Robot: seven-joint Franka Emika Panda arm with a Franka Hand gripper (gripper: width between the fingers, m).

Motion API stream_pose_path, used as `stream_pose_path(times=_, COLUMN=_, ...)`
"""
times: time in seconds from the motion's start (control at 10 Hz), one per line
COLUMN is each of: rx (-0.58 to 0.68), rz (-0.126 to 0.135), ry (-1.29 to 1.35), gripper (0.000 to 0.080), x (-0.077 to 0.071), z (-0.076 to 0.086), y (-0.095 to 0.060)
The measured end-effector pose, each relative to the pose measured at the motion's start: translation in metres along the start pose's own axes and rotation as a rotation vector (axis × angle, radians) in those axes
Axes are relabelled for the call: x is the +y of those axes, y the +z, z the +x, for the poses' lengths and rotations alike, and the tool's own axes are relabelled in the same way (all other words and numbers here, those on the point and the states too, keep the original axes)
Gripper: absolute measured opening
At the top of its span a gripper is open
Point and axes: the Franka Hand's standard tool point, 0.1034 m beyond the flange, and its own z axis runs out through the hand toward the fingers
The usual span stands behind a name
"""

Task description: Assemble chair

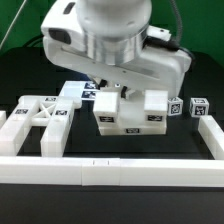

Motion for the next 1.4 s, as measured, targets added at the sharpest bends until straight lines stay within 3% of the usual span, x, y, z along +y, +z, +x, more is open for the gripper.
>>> stream_pose_path(times=0.3, rx=-0.235, rz=-0.069, ry=0.007, gripper=0.0287, x=0.005, z=0.001, y=0.004)
stream_pose_path(times=0.4, rx=-0.302, rz=-0.082, ry=0.015, gripper=0.0287, x=0.01, z=-0.001, y=0.008)
stream_pose_path(times=0.6, rx=-0.423, rz=-0.082, ry=0.014, gripper=0.0287, x=0.012, z=0.003, y=0.018)
stream_pose_path(times=0.8, rx=-0.364, rz=-0.061, ry=-0.018, gripper=0.0287, x=0.001, z=0.002, y=0.011)
stream_pose_path(times=1.0, rx=-0.339, rz=-0.033, ry=-0.02, gripper=0.0298, x=0.002, z=0.002, y=0.014)
stream_pose_path(times=1.1, rx=-0.342, rz=-0.035, ry=-0.011, gripper=0.0512, x=0.003, z=0.005, y=0.017)
stream_pose_path(times=1.2, rx=-0.345, rz=-0.038, ry=-0.01, gripper=0.0512, x=0.002, z=0.006, y=0.02)
stream_pose_path(times=1.3, rx=-0.346, rz=-0.04, ry=-0.006, gripper=0.0606, x=0.001, z=0.007, y=0.022)
stream_pose_path(times=1.4, rx=-0.346, rz=-0.041, ry=-0.004, gripper=0.0636, x=0.001, z=0.008, y=0.022)
